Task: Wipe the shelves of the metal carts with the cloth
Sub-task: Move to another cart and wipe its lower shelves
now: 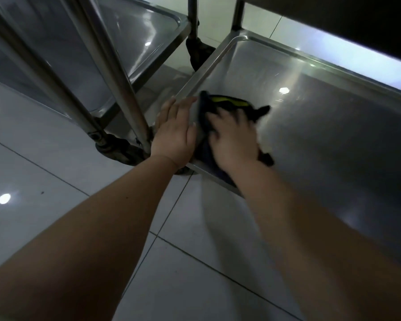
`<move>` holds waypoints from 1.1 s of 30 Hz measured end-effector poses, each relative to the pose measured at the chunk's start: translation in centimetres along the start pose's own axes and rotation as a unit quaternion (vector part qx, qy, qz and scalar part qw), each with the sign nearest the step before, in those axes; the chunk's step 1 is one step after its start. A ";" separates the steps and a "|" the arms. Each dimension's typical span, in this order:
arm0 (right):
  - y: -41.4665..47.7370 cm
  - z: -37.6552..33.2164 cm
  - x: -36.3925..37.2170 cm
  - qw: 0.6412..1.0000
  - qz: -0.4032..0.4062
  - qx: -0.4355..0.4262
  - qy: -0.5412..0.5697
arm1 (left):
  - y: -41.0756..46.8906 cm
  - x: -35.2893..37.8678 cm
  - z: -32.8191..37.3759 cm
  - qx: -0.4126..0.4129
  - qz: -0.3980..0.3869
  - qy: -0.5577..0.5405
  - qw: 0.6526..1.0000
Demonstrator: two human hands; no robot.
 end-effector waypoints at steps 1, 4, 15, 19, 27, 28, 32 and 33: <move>-0.3 -2.0 0.5 0.999 -0.011 -0.039 0.005 | 0.0 -0.1 -0.1 -0.006 0.004 -0.003 1.000; -2.2 -2.4 0.8 0.995 -0.031 -0.085 0.032 | 0.0 0.0 -0.2 -0.020 0.006 0.003 1.000; -12.3 20.7 -0.2 0.993 -0.033 0.109 0.018 | 0.2 0.7 0.2 -0.020 -0.027 0.032 0.999; -7.6 18.2 -1.2 0.983 0.005 0.181 -0.007 | 0.2 1.0 0.2 -0.013 -0.031 0.064 0.997; 6.2 1.7 -1.7 0.997 -0.045 0.047 0.038 | -0.2 0.8 0.4 0.004 -0.024 0.043 0.999; 7.1 -0.6 -1.6 0.998 -0.052 0.004 0.030 | -0.2 0.7 0.4 0.010 -0.013 0.043 0.999; 6.3 -6.2 -0.6 0.983 -0.088 -0.158 0.001 | -0.3 -0.2 0.2 0.037 0.027 0.041 0.998; 5.4 -6.6 -0.3 0.977 -0.097 -0.190 0.016 | -0.3 -0.3 0.3 0.051 0.034 0.044 0.997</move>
Point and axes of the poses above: each hand's wrist, its own y-axis towards the middle knuckle, its own x-axis out of the palm, z = x × y, the point moved 7 cm from there along y, towards the middle knuckle, and after that the axes turned 13 degrees about -z, right-handed, at the moved point
